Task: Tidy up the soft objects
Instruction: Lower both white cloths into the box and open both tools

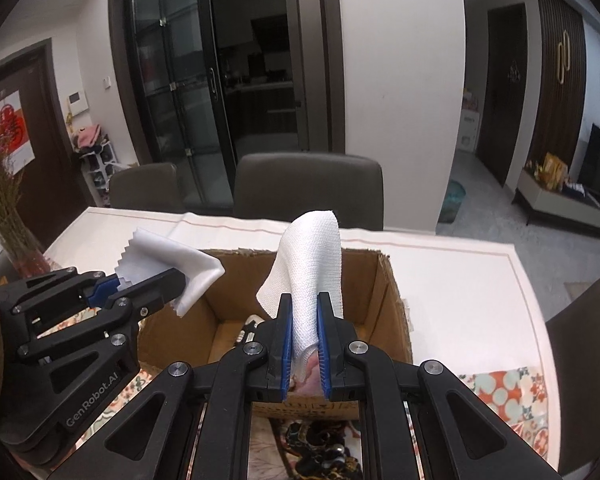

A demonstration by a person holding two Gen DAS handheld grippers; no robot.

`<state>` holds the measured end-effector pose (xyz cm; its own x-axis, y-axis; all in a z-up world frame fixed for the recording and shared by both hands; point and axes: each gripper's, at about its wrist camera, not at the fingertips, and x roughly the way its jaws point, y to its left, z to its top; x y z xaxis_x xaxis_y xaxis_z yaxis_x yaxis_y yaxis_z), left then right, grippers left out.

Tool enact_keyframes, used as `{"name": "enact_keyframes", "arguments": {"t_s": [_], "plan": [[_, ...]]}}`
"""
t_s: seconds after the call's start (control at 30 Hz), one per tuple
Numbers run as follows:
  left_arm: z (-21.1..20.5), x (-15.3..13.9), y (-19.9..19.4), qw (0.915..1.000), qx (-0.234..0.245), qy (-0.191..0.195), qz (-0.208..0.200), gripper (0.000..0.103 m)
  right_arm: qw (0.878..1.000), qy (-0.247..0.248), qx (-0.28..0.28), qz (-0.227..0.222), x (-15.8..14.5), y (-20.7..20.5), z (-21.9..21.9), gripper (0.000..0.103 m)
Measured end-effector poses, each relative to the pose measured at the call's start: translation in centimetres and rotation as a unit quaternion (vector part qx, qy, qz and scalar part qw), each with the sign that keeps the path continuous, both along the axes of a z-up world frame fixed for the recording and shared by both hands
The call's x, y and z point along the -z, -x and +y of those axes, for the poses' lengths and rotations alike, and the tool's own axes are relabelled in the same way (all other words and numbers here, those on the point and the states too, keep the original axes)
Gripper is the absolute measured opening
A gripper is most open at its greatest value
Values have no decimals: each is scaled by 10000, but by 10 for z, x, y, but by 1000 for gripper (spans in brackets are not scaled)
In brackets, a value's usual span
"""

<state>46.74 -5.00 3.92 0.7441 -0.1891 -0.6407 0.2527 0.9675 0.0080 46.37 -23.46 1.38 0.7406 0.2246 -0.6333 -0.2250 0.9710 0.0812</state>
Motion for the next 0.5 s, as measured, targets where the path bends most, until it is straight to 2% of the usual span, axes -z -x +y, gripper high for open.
{"name": "enact_keyframes", "arguments": {"t_s": [0.13,0.2,0.27,0.33,0.37,0.4,0.5], "plan": [[0,6,-4,9999,-22,-89,72,16,10000,-11,22,93,4,-7,0,12],[-1,8,-6,9999,-30,-107,104,21,9999,-16,6,133,5,-11,0,13],[-1,9,-7,9999,-31,-84,125,39,9998,-45,-13,212,7,-17,0,17],[-1,9,-8,9999,-49,-98,70,46,9994,-136,-8,331,10,-21,-2,27],[-1,9,-7,9999,-66,-128,33,47,9993,-163,20,347,10,-22,-4,34],[-2,9,-6,9999,-62,-152,21,48,9992,-168,59,350,11,-23,-6,36],[-1,9,-3,9997,-92,-221,-28,48,9989,-236,102,390,13,-23,-11,36]]}}
